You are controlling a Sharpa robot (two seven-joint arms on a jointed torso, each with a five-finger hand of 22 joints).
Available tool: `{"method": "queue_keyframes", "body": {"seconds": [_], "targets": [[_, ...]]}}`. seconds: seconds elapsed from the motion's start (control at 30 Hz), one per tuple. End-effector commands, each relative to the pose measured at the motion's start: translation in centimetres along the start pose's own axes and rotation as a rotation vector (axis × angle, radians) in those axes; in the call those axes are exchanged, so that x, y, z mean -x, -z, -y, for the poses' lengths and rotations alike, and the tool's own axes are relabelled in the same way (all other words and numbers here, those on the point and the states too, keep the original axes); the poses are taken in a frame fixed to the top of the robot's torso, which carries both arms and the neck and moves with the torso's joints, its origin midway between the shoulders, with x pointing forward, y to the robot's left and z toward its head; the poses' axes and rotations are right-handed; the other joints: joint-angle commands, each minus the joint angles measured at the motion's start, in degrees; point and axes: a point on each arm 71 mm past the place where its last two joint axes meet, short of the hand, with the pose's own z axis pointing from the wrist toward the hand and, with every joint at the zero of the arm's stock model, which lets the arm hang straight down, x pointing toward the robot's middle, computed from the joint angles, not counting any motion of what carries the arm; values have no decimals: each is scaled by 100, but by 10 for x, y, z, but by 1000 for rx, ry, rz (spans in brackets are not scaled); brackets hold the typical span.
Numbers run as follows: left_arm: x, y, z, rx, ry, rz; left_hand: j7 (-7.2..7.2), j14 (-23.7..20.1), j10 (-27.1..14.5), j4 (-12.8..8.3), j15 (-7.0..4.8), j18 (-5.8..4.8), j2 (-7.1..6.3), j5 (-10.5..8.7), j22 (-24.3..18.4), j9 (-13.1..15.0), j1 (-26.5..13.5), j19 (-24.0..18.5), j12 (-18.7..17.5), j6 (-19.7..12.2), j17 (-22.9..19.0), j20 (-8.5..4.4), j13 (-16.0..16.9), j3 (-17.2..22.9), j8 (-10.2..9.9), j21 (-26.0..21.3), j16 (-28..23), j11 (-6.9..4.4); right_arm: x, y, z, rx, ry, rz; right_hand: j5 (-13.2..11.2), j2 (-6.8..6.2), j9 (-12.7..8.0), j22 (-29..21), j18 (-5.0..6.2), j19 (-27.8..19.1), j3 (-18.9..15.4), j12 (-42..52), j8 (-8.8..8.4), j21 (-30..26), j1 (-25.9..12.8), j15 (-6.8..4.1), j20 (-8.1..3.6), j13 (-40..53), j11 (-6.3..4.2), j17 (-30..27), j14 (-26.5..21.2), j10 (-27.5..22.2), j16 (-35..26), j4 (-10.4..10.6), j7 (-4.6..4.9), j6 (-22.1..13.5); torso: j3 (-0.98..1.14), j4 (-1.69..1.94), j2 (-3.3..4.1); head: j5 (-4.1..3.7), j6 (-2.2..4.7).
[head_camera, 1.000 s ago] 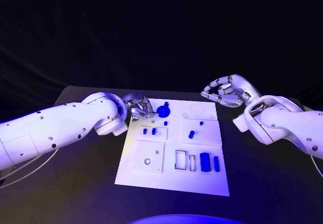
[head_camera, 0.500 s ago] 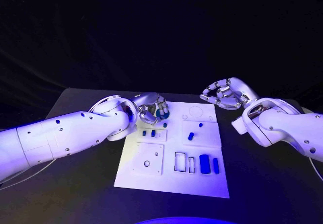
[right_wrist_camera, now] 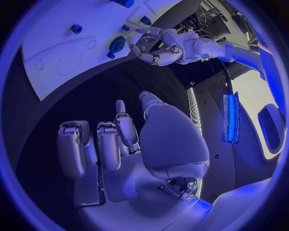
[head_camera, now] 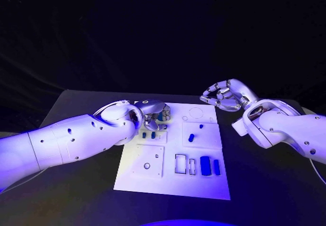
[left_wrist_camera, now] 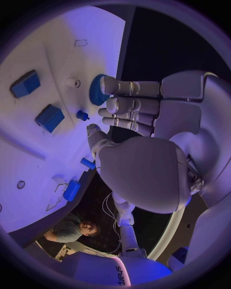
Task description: Assemble the parts on the task board
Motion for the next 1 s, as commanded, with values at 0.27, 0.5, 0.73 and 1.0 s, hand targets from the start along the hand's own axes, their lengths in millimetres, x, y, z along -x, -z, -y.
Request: {"method": "queue_keyframes", "body": {"seconds": [0.27,0.5,0.73,1.0], "targets": [[-8,-6,1,28,-80,-83,-14,-10,27,-28,8,-77,15,-22,79,-30,-79,-20,-62,108,53,6,-71,-3,-76,63,155,17,-2,0,-2,11,1,-10,38,12,10,1213,82,312,-17,-30,28,-35,-36,-27,-57,40,5,815,445,-33,-27,-25,-5,-34,2,3,1,-4,-18],[-9,-10,-1,50,-85,-93,-15,19,85,-38,5,-90,40,-23,179,-58,-33,33,-88,203,66,7,-141,93,-130,143,261,13,-2,0,-2,12,0,-12,38,12,10,1213,82,312,-17,-30,28,-35,-36,-27,-57,40,5,815,445,-33,-27,-25,-5,-34,1,3,-1,-1,-33],[-10,-13,-1,59,-89,-94,-11,66,199,-58,-9,-115,71,-39,328,-88,32,137,-107,291,98,-2,-213,213,-196,262,370,-5,-3,-1,-3,13,-1,-13,38,12,10,1213,82,312,-17,-30,28,-35,-36,-27,-57,40,5,815,445,-33,-27,-25,-5,-34,3,6,-2,-8,-44],[-12,-16,3,47,-89,-103,-27,102,267,-63,-29,-131,72,-48,419,-105,45,197,-133,350,128,-14,-262,262,-238,333,440,-30,-4,-1,-3,14,-1,-16,42,16,12,1218,81,316,-16,-20,30,-29,-31,-28,-58,51,5,824,447,-23,-24,-24,-6,-33,6,-2,-4,-15,-49]]}}
